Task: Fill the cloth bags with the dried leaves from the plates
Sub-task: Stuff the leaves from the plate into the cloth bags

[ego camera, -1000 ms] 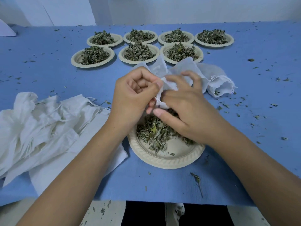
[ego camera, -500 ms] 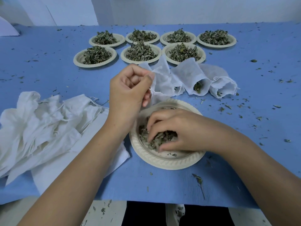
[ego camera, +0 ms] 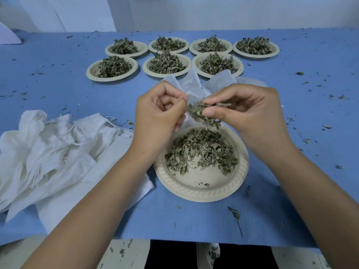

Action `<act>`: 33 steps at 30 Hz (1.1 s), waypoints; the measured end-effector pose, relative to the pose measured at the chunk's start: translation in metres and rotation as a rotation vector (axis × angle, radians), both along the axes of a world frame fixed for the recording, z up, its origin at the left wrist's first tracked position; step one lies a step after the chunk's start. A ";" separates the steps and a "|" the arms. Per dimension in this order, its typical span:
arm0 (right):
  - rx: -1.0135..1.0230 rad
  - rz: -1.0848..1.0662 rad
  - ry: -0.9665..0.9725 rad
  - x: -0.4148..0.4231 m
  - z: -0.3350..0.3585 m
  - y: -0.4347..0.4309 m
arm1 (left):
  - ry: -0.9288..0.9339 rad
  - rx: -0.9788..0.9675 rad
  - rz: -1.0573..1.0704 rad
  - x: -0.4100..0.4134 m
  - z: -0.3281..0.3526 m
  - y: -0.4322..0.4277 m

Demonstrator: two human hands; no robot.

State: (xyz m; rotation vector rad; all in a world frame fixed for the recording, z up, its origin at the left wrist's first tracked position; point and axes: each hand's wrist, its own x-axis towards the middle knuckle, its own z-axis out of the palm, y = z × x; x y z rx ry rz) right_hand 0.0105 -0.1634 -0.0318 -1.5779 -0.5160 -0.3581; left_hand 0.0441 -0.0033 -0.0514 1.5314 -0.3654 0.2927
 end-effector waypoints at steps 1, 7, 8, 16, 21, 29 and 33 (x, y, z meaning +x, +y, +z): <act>0.022 -0.040 0.000 0.000 0.000 0.001 | -0.004 0.006 -0.010 -0.001 0.000 -0.001; -0.288 -0.296 -0.058 0.002 -0.012 0.005 | -0.018 0.025 -0.085 -0.003 -0.002 -0.001; -0.396 -0.322 -0.106 0.002 -0.014 0.006 | -0.021 0.032 -0.092 -0.003 -0.002 -0.001; -0.306 -0.124 -0.032 0.007 -0.009 0.001 | -0.031 0.047 -0.025 -0.001 -0.003 -0.002; -0.315 -0.256 -0.242 0.002 -0.011 0.004 | -0.041 0.060 -0.058 -0.003 -0.002 -0.002; -0.643 -0.399 -0.370 0.003 -0.011 0.003 | -0.065 0.019 -0.003 -0.001 -0.002 -0.002; -0.634 -0.401 -0.461 -0.004 -0.007 0.004 | -0.064 0.013 0.003 -0.001 -0.002 -0.001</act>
